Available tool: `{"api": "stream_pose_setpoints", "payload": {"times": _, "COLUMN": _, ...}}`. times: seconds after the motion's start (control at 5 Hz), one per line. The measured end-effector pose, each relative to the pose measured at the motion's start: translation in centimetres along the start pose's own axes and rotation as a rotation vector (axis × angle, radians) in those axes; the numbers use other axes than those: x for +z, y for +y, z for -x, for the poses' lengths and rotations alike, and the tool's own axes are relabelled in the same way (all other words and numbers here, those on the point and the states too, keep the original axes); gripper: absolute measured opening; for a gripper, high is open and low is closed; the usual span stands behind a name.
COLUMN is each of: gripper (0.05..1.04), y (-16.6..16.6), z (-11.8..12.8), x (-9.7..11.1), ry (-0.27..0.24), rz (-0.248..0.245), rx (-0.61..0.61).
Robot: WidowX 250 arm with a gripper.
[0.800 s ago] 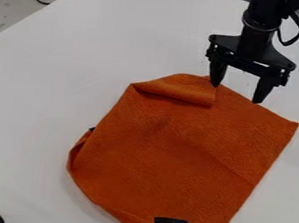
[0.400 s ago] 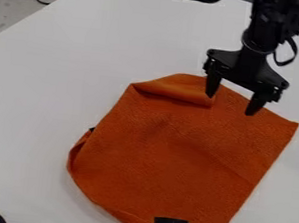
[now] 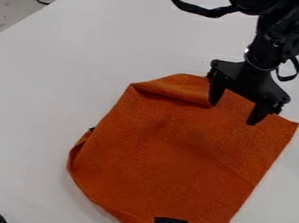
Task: Unfold the cloth from top of the table
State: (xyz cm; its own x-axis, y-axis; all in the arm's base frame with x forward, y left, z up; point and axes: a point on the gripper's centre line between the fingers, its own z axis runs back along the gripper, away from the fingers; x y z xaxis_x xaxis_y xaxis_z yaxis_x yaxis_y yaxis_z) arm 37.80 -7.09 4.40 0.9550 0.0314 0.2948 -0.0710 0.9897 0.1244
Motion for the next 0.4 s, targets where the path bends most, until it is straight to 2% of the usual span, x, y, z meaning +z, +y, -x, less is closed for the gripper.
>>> {"api": "stream_pose_setpoints", "payload": {"times": 0.2, "gripper": 1.001, "y": 1.4, "z": -0.4, "x": -0.5, "ry": -0.023, "rz": -0.010, "rx": 0.019}}
{"api": "stream_pose_setpoints", "payload": {"times": 0.4, "gripper": 1.000, "y": 3.7, "z": -1.3, "x": -1.4, "ry": -0.007, "rz": -0.007, "rx": 0.025}}
